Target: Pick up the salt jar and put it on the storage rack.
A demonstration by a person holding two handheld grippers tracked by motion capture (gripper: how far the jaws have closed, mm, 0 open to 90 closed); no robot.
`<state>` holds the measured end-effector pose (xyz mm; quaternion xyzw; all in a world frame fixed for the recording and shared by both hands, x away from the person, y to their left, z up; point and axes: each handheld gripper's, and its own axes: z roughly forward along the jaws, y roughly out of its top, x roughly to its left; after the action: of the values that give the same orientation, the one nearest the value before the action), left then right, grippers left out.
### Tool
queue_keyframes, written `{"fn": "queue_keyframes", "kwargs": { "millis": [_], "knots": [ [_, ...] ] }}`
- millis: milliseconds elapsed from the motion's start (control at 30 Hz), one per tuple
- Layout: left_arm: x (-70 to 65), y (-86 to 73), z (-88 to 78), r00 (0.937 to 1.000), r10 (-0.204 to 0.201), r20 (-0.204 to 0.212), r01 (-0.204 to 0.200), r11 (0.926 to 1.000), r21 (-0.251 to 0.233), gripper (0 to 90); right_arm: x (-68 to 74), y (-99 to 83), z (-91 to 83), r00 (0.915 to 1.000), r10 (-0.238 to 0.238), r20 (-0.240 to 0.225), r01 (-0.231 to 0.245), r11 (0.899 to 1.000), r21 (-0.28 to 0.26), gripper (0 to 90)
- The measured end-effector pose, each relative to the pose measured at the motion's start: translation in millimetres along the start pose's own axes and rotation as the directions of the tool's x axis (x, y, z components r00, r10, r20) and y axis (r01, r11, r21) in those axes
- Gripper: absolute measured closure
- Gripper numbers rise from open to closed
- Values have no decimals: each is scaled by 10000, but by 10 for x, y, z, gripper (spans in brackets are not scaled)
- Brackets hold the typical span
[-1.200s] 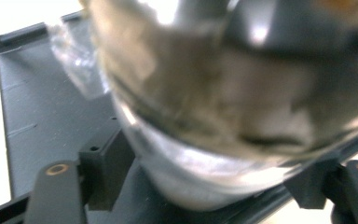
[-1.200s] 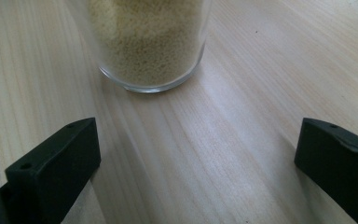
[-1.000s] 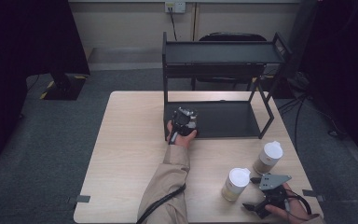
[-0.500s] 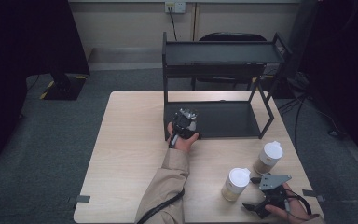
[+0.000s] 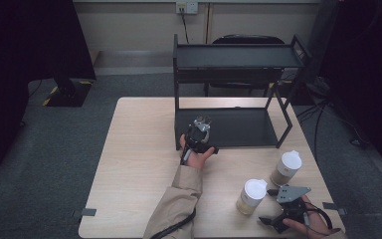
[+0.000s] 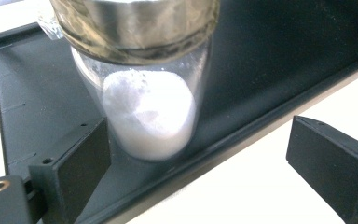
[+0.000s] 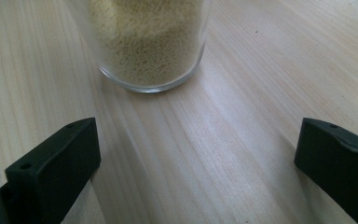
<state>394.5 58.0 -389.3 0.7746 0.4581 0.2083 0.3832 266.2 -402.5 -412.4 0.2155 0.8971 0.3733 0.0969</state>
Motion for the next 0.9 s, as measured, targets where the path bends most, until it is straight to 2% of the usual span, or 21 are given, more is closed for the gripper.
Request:
{"fn": "queue_keyframes", "kwargs": {
  "millis": [433,633,733,900],
  "knots": [
    [-6,-103,-118,9985,71,551,-61,9998,-187,43,1,0,0,10000,-1,7,1,10000,0,0],
    [0,-144,-142,9970,255,730,-249,9997,-87,41,1,0,0,10000,0,6,0,10000,-1,0],
    [21,-155,-161,9952,238,948,-236,9997,-31,41,0,0,0,10000,-1,6,1,10000,0,0],
    [25,-181,-208,9931,461,1077,-461,9989,-27,42,1,0,0,10000,-1,8,1,10000,-1,0]
  ]
}}
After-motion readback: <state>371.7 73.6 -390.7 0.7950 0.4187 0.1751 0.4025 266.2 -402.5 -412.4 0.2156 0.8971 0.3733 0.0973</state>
